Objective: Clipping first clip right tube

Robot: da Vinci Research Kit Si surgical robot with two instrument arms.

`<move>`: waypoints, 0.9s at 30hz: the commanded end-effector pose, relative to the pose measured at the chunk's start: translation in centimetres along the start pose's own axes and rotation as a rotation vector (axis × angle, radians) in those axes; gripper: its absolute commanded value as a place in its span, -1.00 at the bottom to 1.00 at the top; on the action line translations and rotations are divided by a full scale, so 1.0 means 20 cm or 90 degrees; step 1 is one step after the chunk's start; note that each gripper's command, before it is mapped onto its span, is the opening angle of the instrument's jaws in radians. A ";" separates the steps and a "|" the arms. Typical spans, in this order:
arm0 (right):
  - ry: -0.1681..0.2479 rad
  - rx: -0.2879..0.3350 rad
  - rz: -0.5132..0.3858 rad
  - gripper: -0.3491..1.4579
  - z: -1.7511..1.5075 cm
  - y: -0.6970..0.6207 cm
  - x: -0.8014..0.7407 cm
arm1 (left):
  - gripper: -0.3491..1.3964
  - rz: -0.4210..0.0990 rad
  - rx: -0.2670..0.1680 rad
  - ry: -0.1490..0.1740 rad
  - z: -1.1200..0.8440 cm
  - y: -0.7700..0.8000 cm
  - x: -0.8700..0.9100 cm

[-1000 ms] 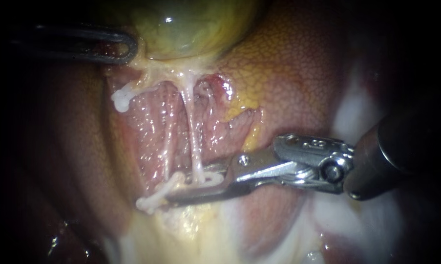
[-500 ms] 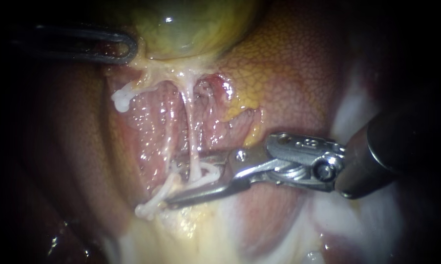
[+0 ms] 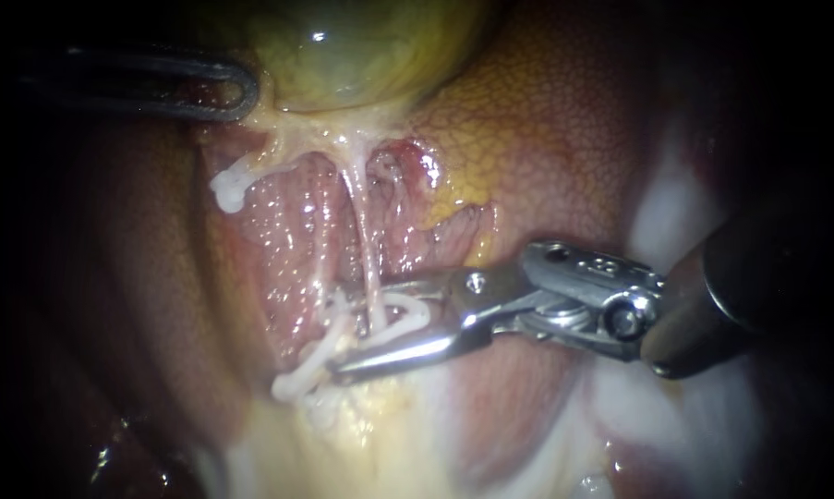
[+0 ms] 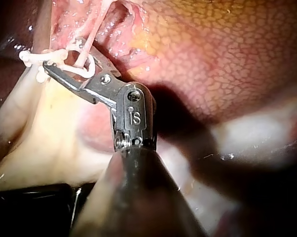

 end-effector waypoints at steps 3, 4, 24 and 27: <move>0.011 0.028 0.005 -0.06 0.000 0.000 0.001 | -1.00 0.000 0.000 0.000 0.000 0.000 0.000; 0.014 0.032 0.005 -0.06 0.001 0.000 0.001 | -1.00 0.000 0.000 0.000 0.000 0.000 0.000; 0.053 0.045 0.010 -0.06 -0.003 0.000 0.010 | -1.00 0.000 0.000 0.000 0.000 0.000 0.000; 0.057 0.055 0.009 -0.06 -0.002 0.000 0.009 | -1.00 0.000 0.000 0.000 0.000 0.000 0.000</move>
